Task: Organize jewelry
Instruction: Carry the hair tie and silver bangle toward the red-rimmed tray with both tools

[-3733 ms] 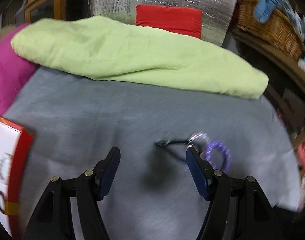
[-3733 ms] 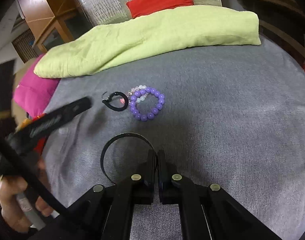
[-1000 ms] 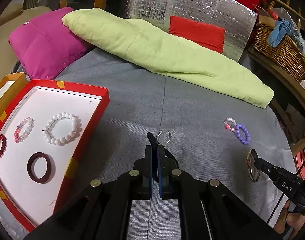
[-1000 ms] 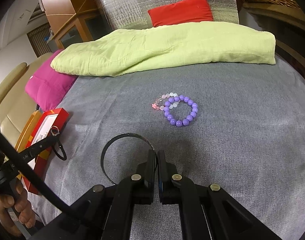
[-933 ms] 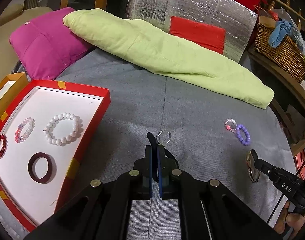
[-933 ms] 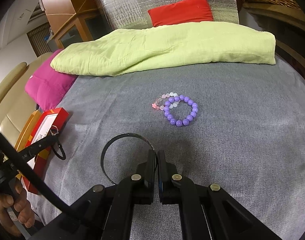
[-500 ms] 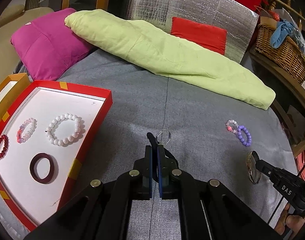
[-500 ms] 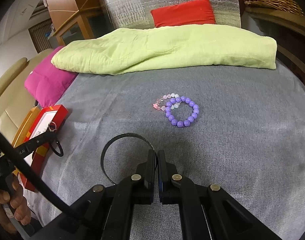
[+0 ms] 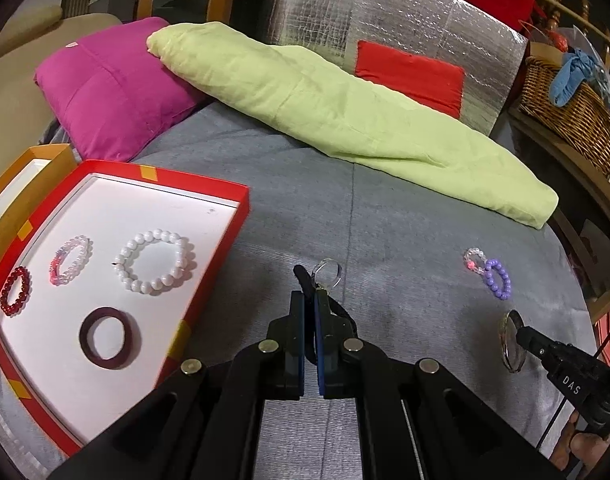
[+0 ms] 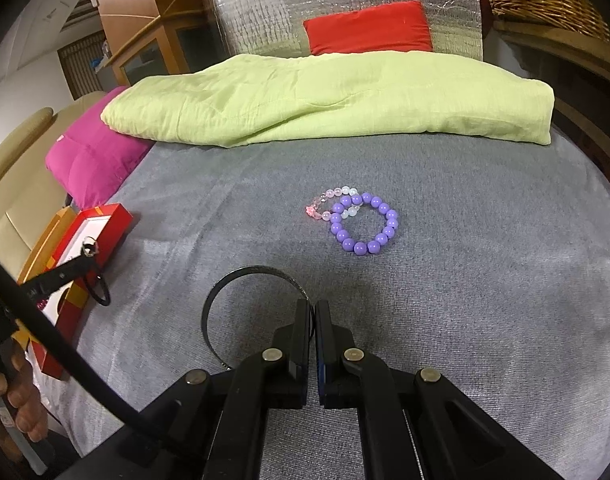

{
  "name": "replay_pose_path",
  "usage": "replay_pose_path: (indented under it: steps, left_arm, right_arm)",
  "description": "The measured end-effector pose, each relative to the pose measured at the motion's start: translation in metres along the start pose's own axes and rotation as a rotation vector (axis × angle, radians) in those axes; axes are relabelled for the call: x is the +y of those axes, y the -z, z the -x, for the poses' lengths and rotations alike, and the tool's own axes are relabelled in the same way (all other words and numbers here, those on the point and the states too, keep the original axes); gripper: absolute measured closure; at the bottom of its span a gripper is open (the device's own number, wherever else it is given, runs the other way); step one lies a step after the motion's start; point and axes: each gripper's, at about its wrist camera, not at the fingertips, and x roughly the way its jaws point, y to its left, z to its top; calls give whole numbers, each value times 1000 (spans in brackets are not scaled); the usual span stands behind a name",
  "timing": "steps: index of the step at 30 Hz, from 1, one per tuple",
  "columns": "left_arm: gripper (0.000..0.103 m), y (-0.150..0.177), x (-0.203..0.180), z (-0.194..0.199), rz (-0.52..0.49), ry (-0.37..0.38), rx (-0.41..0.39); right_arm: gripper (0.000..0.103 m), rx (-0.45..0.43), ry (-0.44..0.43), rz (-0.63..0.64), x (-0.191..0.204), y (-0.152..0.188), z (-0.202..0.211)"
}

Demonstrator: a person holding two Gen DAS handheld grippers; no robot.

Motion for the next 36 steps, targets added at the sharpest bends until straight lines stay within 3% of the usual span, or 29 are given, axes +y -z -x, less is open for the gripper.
replay_pose_path:
  steps: [6, 14, 24, 32, 36]
  left_arm:
    - [99, -4, 14, 9, 25, -2, -20]
    - [99, -12, 39, 20, 92, 12, -40]
    - [99, -20, 87, 32, 197, -14, -59]
    - [99, -22, 126, 32, 265, -95, -42]
    - [99, -24, 147, 38, 321, -145, -69]
  right_arm:
    - [100, -3, 27, 24, 6, 3, 1]
    - [100, 24, 2, 30, 27, 8, 2]
    - [100, 9, -43, 185, 111, -17, 3]
    - [100, 12, -62, 303, 179, -33, -8]
    - [100, 10, -77, 330, 205, -41, -15]
